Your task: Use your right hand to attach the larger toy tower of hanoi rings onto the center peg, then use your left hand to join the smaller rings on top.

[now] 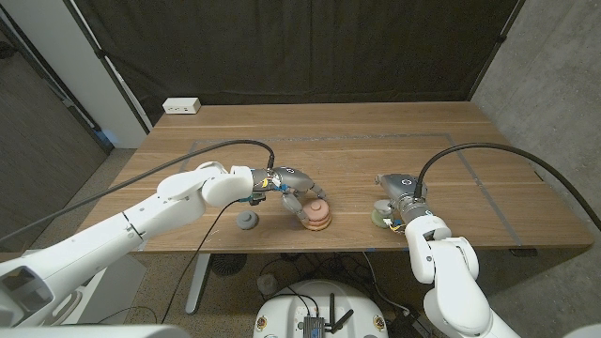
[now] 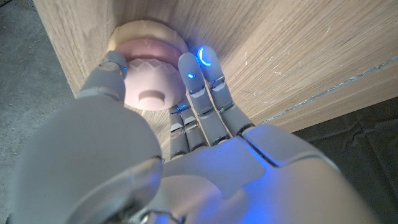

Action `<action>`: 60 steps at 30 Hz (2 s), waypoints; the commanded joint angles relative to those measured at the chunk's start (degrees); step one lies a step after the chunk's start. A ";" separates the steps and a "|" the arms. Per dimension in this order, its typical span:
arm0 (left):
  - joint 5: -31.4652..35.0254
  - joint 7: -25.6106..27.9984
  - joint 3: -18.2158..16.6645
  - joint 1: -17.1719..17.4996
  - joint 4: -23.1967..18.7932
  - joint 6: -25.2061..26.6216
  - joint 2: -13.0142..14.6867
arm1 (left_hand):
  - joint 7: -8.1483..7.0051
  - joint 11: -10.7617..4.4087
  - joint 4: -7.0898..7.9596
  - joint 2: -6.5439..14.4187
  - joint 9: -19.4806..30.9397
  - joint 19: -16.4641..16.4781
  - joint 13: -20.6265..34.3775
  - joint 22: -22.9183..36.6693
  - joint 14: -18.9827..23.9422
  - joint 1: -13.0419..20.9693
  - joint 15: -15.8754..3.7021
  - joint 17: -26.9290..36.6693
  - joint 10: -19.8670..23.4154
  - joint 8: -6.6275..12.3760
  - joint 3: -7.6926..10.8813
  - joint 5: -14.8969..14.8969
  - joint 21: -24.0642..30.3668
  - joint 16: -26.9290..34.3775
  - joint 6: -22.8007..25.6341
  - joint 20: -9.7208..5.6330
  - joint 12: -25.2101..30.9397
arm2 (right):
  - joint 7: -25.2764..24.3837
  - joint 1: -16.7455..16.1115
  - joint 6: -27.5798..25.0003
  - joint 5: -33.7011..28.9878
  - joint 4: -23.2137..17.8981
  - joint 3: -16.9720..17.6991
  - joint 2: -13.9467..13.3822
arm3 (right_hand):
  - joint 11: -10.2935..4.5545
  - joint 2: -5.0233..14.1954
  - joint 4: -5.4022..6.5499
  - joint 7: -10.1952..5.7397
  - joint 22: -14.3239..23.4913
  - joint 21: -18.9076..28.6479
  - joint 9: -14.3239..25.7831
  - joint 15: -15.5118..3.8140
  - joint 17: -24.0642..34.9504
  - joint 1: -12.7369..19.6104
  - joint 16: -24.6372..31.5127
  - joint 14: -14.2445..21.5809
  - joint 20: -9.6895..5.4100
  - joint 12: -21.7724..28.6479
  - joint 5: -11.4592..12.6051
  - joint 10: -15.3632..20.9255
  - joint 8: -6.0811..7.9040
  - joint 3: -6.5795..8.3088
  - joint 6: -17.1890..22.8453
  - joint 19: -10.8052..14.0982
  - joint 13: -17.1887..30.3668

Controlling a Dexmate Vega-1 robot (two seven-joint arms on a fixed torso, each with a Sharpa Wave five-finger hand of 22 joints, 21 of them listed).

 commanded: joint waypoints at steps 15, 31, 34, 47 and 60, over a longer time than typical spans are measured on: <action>0.29 -2.79 0.16 -0.95 -0.65 0.40 0.20 | 1.13 2.03 0.04 -1.01 -0.76 -2.62 -0.99 0.05 -2.60 -1.00 -6.08 -0.20 -7.03 -1.60 -0.84 -0.46 -0.66 -0.63 -6.35 -5.96 0.15 | -0.04 0.43 0.08 0.14 0.01 -0.24 -0.08 | 0.12 0.02 0.14 0.00 0.15 0.19 0.29 -2.65 0.26 -0.24 0.25 0.71 -4.03 -0.11 0.40 0.74 0.00 0.45 0.66 0.52 0.30; -1.81 -0.81 -2.85 2.18 -2.85 2.77 2.82 | 1.33 2.06 0.11 -0.69 -1.18 -1.06 -1.53 0.14 -2.47 -1.54 -6.10 0.02 -5.79 -0.57 -1.04 -0.73 -0.15 -0.22 -5.21 -6.76 1.34 | 0.20 0.86 0.15 0.25 0.21 -0.12 -0.10 | 0.19 -0.04 0.12 -0.02 0.23 0.26 0.25 -2.65 0.39 -0.30 0.40 0.78 -4.03 -0.23 0.42 0.50 -0.09 0.48 0.59 0.60 0.31; -2.17 -0.01 -3.54 2.93 -3.27 3.31 3.32 | 1.28 1.92 0.07 -0.63 -1.23 -0.96 -1.60 0.19 -2.24 -1.52 -6.11 0.18 -5.33 -0.41 -1.04 -0.76 -0.05 0.00 -4.87 -6.92 1.53 | 0.29 1.08 0.25 0.32 0.31 -0.19 -0.14 | 0.22 -0.06 0.12 -0.09 0.18 0.20 0.23 -2.64 0.44 -0.32 0.45 0.81 -4.02 -0.26 0.42 0.43 -0.17 0.48 0.43 0.54 0.32; -4.79 4.67 -7.68 8.36 -5.84 7.68 6.52 | 1.09 1.51 -0.10 -0.05 -1.48 -0.02 -2.00 0.32 -1.62 -1.23 -6.12 0.25 -3.71 0.24 -0.86 -0.81 0.61 0.38 -3.22 -7.16 2.04 | -0.89 1.58 0.52 2.61 0.62 0.03 -0.86 | 0.21 -0.15 0.08 -0.01 0.18 0.20 0.08 -2.66 0.23 -0.32 0.24 0.60 -4.02 -0.36 0.43 0.17 -0.51 0.48 0.02 0.53 0.21; -7.70 11.99 -12.84 15.68 -9.34 12.78 10.00 | 0.87 1.03 -0.25 0.32 -1.64 0.39 -2.34 0.37 -0.70 -0.98 -6.14 0.43 -2.15 0.78 -0.71 -0.80 1.00 0.88 -1.52 -7.46 2.37 | -1.52 1.28 0.27 5.14 -0.48 0.87 -3.08 | 0.04 -0.21 0.06 -0.06 0.18 0.20 -0.04 -2.66 0.03 -0.32 0.04 0.42 -4.01 -0.26 0.42 0.29 -0.60 0.46 0.12 0.53 0.21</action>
